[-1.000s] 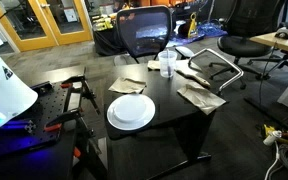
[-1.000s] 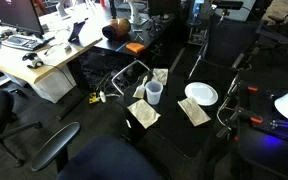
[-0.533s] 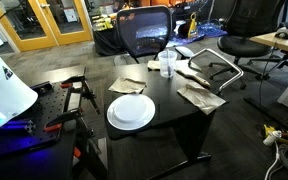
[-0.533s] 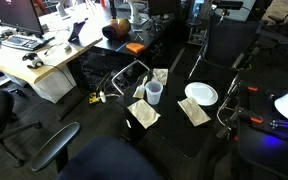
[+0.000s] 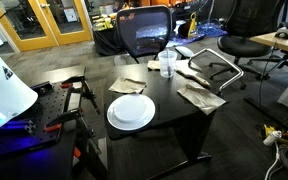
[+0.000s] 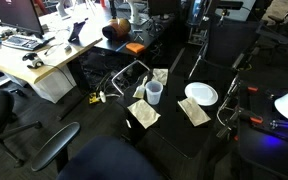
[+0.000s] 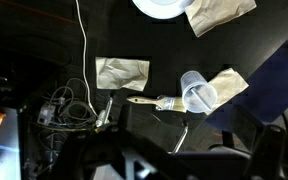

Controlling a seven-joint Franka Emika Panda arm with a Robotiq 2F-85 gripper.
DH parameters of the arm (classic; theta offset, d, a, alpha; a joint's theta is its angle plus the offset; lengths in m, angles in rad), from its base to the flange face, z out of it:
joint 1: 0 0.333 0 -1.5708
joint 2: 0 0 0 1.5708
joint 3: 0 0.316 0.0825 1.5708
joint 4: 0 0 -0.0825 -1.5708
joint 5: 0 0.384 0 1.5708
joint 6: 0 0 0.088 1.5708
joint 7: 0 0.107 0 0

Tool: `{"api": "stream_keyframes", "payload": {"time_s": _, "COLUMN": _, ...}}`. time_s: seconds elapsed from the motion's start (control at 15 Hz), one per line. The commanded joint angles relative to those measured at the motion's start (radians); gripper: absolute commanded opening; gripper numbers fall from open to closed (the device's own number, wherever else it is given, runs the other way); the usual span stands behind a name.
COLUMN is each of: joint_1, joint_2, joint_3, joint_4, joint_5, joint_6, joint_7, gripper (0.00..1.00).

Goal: Pick up the pen from the plastic cup and put it on the table.

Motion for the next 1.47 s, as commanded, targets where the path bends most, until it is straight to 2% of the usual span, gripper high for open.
{"api": "stream_keyframes", "payload": {"time_s": 0.0, "joint_1": 0.060, "joint_2": 0.099, "joint_3": 0.018, "joint_4": 0.011, "joint_5": 0.039, "joint_6": 0.087, "joint_7": -0.154, "gripper": 1.00}}
{"api": "stream_keyframes", "payload": {"time_s": 0.33, "joint_1": 0.119, "joint_2": 0.238, "joint_3": 0.057, "joint_4": 0.014, "joint_5": 0.169, "joint_6": 0.264, "joint_7": -0.443, "gripper": 1.00}}
{"api": "stream_keyframes", "payload": {"time_s": 0.53, "joint_1": 0.119, "joint_2": 0.305, "joint_3": 0.101, "joint_4": 0.034, "joint_5": 0.285, "joint_6": 0.296, "joint_7": -0.629, "gripper": 1.00}}
{"api": "stream_keyframes", "payload": {"time_s": 0.6, "joint_1": 0.090, "joint_2": 0.266, "joint_3": 0.114, "joint_4": 0.006, "joint_5": 0.230, "joint_6": 0.279, "joint_7": -0.537, "gripper": 1.00}}
{"api": "stream_keyframes", "payload": {"time_s": 0.73, "joint_1": 0.087, "joint_2": 0.296, "joint_3": 0.131, "joint_4": 0.016, "joint_5": 0.260, "joint_6": 0.284, "joint_7": -0.590, "gripper": 1.00}}
{"api": "stream_keyframes", "payload": {"time_s": 0.93, "joint_1": 0.086, "joint_2": 0.304, "joint_3": 0.133, "joint_4": 0.027, "joint_5": 0.261, "joint_6": 0.284, "joint_7": -0.592, "gripper": 1.00}}
{"api": "stream_keyframes", "payload": {"time_s": 1.2, "joint_1": 0.095, "joint_2": 0.334, "joint_3": 0.153, "joint_4": 0.044, "joint_5": 0.510, "joint_6": 0.379, "joint_7": -0.902, "gripper": 1.00}}
{"api": "stream_keyframes", "payload": {"time_s": 1.4, "joint_1": 0.093, "joint_2": 0.367, "joint_3": 0.183, "joint_4": 0.084, "joint_5": 0.669, "joint_6": 0.398, "joint_7": -1.146, "gripper": 1.00}}
